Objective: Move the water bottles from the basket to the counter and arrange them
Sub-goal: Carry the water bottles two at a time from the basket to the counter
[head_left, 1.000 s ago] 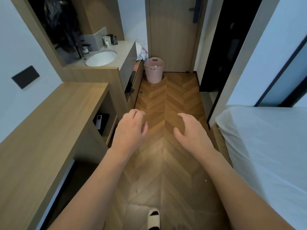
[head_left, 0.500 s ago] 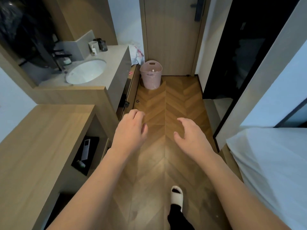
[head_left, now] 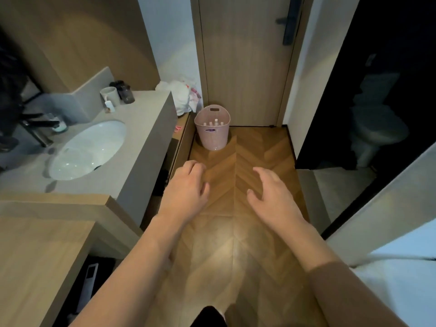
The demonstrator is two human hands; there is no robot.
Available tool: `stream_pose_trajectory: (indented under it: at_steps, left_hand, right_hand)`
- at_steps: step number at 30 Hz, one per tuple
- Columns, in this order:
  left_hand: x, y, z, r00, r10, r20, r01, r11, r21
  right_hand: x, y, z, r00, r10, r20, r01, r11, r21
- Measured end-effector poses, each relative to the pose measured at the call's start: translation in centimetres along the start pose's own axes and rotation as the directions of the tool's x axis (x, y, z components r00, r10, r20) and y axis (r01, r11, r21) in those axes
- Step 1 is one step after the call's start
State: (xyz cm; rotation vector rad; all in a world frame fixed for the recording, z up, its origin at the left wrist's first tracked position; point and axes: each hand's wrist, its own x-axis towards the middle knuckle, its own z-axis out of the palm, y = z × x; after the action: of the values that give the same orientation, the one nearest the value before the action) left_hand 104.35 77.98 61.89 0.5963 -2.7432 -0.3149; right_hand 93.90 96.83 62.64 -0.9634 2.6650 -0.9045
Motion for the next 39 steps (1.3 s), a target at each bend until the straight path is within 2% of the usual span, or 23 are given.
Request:
stream_pose_trajectory:
  at_steps: [4,12,16,23,29,34,39]
  left_hand:
    - [9.8,-3.7,3.3,0.999,-0.045,-0.013,0.045,0.998,-0.044]
    - [31.6,-11.0,6.9,1.000,-0.026,-0.002,0.026,0.996,-0.083]
    - [41.4,-12.4,7.9,0.999,-0.004,-0.033,0.000,0.994,-0.108]
    - [56.2,-16.0,14.3,0.998,-0.005,0.060,0.009,0.998,-0.061]
    - [72.3,-17.4,18.2,0.996,-0.012,0.090,0.015,0.999,-0.035]
    - [84.7,-17.3,18.9,1.000,0.001,0.022,0.000,0.999,-0.035]
    - [93.6,-19.6,21.9,0.998,-0.017,0.065,0.019,0.999,-0.035]
  right_hand:
    - [10.9,1.1,1.8,1.000,-0.008,0.016,0.008,1.000,-0.003]
    - [34.4,0.5,2.5,0.999,0.031,0.033,-0.031,0.999,-0.013]
    - [43.7,0.3,2.2,1.000,0.018,-0.018,-0.018,1.000,-0.001]
    - [59.6,4.6,3.9,0.998,0.028,0.053,-0.028,1.000,0.010]
    - [76.4,8.4,1.6,0.998,0.055,0.023,-0.055,0.998,0.037]
    - [88.3,9.2,-0.2,0.999,0.050,0.019,-0.051,0.998,0.043]
    - [98.2,10.2,0.2,0.995,0.065,0.072,-0.067,0.997,0.034]
